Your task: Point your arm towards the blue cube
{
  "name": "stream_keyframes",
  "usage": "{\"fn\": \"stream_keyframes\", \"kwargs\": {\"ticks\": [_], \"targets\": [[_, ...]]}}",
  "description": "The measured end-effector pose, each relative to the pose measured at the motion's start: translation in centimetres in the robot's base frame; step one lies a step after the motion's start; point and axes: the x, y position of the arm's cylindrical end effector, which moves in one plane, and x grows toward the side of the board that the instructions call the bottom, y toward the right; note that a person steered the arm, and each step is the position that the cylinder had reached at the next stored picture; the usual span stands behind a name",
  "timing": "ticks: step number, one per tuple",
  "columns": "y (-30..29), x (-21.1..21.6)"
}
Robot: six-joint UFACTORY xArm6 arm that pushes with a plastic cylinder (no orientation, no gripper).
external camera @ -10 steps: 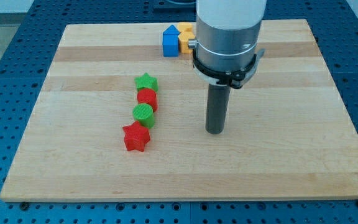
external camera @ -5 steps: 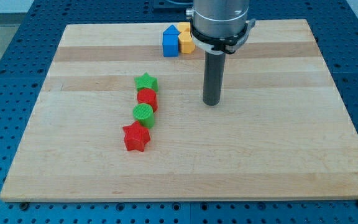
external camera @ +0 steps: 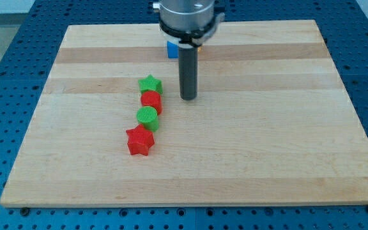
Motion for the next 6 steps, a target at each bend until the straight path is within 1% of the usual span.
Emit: {"fn": "stream_keyframes", "kwargs": {"ticks": [1,3,4,5,6], "targets": [[-1.4,-3.9],[-4.3,-4.4],[-6.5,-7.1],[-8.2,-8.5],[-9.5,-11.4]]}}
